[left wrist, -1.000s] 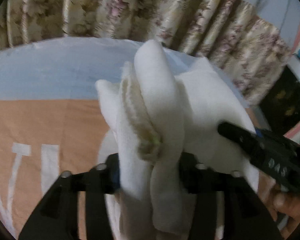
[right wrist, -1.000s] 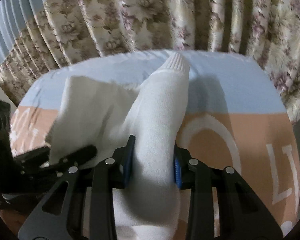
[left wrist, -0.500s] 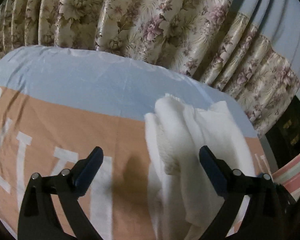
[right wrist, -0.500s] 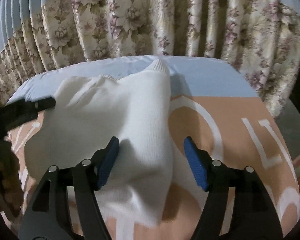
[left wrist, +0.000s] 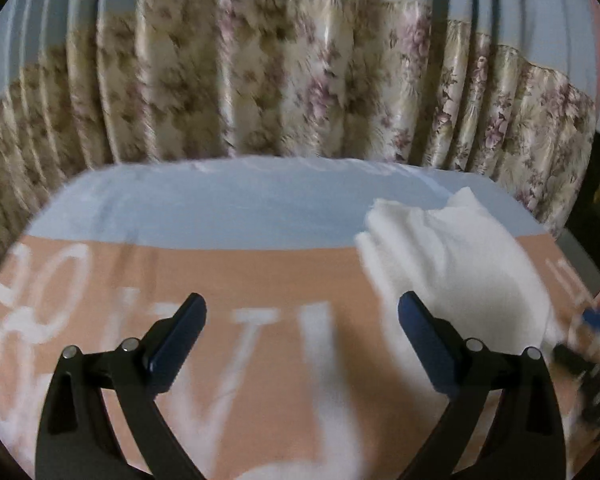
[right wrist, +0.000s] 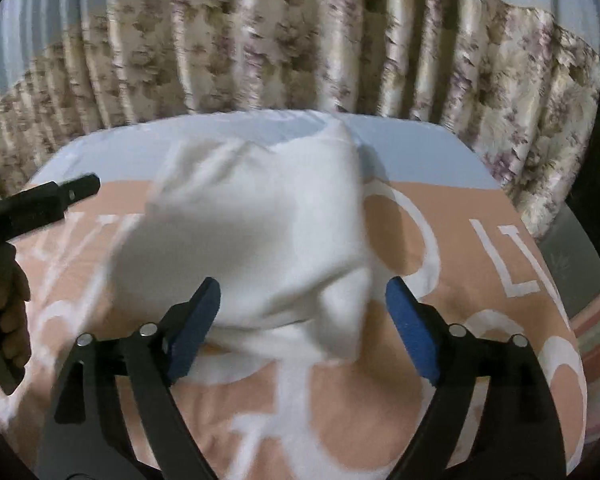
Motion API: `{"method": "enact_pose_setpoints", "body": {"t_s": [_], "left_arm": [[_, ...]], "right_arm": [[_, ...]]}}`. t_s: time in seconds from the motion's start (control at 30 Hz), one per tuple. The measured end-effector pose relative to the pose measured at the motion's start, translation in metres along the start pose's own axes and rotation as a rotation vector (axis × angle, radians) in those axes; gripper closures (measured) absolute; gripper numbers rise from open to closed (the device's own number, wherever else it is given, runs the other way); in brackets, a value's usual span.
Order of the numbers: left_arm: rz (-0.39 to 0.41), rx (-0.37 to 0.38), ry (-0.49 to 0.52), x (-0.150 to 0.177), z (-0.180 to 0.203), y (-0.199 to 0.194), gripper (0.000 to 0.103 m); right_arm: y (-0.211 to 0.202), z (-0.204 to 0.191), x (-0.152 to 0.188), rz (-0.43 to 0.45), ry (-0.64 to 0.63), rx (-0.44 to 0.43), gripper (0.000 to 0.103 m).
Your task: Fold small clothes
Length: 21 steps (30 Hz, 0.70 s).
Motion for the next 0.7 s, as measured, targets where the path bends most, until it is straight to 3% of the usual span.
{"method": "enact_pose_setpoints", "body": {"t_s": [0.1, 0.33, 0.47, 0.53, 0.6, 0.7], "left_arm": [[0.036, -0.046, 0.008, 0.03, -0.028, -0.034, 0.006], [0.057, -0.178, -0.002, 0.097, -0.073, -0.102, 0.002], [0.052, -0.213, -0.049, 0.129, -0.087, -0.135, 0.002], [0.054, -0.191, -0.087, 0.138, -0.093, -0.148, 0.002], [0.054, -0.17, -0.119, 0.145, -0.097, -0.162, 0.002], [0.09, -0.195, -0.117, 0.156, -0.091, -0.182, 0.002]], "right_arm": [[-0.031, -0.026, 0.01, 0.053, -0.025, -0.047, 0.003], [-0.084, -0.079, 0.033, 0.181, -0.019, -0.071, 0.003], [-0.1, -0.103, 0.045, 0.158, -0.064, -0.079, 0.003], [-0.109, -0.116, 0.059, 0.138, -0.122, -0.089, 0.003], [-0.12, -0.122, 0.074, 0.147, -0.143, -0.059, 0.003], [-0.137, -0.124, 0.097, 0.166, -0.107, -0.008, 0.003]]}}
Point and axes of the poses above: each gripper's, at about its wrist camera, not at the fingertips, and y roughly the way its jaws point, z to its right, x to its underside, the point moved 1 cm from there along y, roughly the way its jaws point, and after that the axes turned 9 degrees about -z, right-handed, at the moved point
